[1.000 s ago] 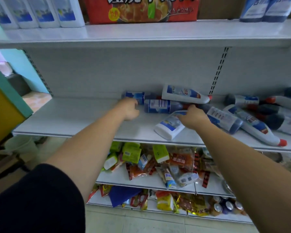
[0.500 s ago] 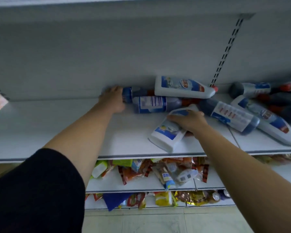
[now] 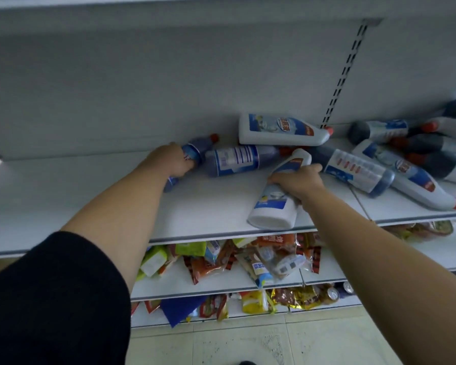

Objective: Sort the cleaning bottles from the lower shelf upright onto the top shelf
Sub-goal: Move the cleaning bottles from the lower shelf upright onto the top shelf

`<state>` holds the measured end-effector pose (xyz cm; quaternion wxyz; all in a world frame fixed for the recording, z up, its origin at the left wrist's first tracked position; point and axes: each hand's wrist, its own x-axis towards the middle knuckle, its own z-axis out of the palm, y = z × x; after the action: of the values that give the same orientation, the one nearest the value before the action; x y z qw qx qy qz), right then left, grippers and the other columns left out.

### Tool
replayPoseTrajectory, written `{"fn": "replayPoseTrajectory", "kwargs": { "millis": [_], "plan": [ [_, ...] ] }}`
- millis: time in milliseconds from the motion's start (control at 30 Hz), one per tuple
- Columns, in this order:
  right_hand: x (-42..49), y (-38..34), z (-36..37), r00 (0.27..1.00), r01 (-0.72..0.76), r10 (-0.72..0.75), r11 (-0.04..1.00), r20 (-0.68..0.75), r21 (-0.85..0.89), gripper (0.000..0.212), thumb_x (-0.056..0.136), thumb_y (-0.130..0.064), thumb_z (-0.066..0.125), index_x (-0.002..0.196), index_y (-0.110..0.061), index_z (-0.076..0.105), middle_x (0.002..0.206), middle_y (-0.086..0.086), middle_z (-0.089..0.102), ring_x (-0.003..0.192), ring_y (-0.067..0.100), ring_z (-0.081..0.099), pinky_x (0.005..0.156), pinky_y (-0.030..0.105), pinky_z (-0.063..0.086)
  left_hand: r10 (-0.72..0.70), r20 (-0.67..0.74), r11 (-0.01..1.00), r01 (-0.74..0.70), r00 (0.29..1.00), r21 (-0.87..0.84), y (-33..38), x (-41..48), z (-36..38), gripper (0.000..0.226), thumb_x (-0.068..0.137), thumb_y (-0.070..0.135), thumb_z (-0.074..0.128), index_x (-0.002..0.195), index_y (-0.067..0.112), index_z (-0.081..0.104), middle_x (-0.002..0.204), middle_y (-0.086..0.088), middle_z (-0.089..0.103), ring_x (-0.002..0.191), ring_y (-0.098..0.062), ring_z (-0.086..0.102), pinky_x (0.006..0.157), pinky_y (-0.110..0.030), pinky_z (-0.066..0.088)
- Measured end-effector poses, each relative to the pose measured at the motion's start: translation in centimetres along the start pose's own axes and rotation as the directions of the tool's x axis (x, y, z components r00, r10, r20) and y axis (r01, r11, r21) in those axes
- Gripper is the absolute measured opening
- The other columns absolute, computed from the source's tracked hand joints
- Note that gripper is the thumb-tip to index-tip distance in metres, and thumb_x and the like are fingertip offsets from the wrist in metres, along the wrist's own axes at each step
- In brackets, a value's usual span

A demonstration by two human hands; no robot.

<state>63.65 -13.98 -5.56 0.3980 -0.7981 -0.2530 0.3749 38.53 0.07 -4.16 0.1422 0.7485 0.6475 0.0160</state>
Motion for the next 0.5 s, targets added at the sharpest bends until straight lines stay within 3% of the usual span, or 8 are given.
{"fn": "replayPoseTrajectory", "kwargs": {
  "millis": [33, 167, 300, 433, 500],
  "plan": [
    [-0.8, 0.1, -0.2, 1.0, -0.01, 0.009, 0.999, 0.011, 0.053, 0.075, 0.073, -0.025, 0.084, 0.116, -0.022, 0.022, 0.113, 0.016, 0.059, 0.092, 0.037, 0.069, 0.084, 0.055, 0.059, -0.017, 0.012, 0.998, 0.017, 1.0, -0.064, -0.7, -0.9, 0.1, 0.04, 0.095, 0.039, 0.062, 0.116, 0.006, 0.063, 0.123, -0.023, 0.065, 0.109, -0.036, 0.063, 0.077, -0.03, 0.041],
    [-3.8, 1.0, -0.9, 0.999, -0.005, -0.003, 0.982, 0.041, 0.187, 0.07, 0.08, -0.018, 0.081, 0.122, -0.024, 0.026, 0.109, 0.014, 0.057, 0.089, 0.036, 0.069, 0.074, 0.052, 0.06, -0.106, 0.029, 0.923, 0.109, 0.994, -0.369, -2.8, -4.3, 1.0, 0.058, 0.095, 0.049, 0.056, 0.12, -0.002, 0.063, 0.118, -0.023, 0.067, 0.107, -0.036, 0.065, 0.078, -0.031, 0.044],
    [-7.7, 0.7, -1.1, 0.992, 0.118, -0.123, 0.953, 0.0, 0.278, 0.069, 0.081, -0.015, 0.08, 0.127, -0.019, 0.029, 0.103, 0.007, 0.056, 0.089, 0.03, 0.068, 0.075, 0.048, 0.059, -0.114, 0.092, 0.682, 0.146, 0.989, -0.717, -2.4, -8.1, -0.1, 0.059, 0.088, 0.052, 0.057, 0.111, -0.002, 0.064, 0.105, -0.019, 0.073, 0.087, -0.032, 0.072, 0.081, -0.039, 0.059],
    [-12.6, -0.8, -1.4, 0.969, 0.242, -0.242, 0.898, -0.045, 0.367, 0.058, 0.08, -0.019, 0.077, 0.123, -0.017, 0.038, 0.105, 0.007, 0.062, 0.089, 0.026, 0.069, 0.075, 0.046, 0.06, 0.034, 0.188, 0.438, 0.154, 0.982, -0.886, -0.2, -12.8, -1.5, 0.047, 0.09, 0.046, 0.055, 0.107, 0.003, 0.064, 0.087, -0.013, 0.072, 0.065, -0.024, 0.068, 0.06, -0.03, 0.057],
    [-15.1, -1.6, -1.8, 0.961, 0.272, -0.271, 0.869, -0.062, 0.413, 0.043, 0.082, -0.023, 0.074, 0.117, -0.014, 0.05, 0.101, 0.007, 0.068, 0.084, 0.025, 0.072, 0.072, 0.043, 0.06, 0.148, 0.258, 0.377, 0.187, 0.955, -0.907, 1.5, -15.5, -2.1, 0.038, 0.095, 0.042, 0.048, 0.099, 0.008, 0.063, 0.079, -0.011, 0.067, 0.06, -0.021, 0.063, 0.054, -0.025, 0.053]
  ]
}}
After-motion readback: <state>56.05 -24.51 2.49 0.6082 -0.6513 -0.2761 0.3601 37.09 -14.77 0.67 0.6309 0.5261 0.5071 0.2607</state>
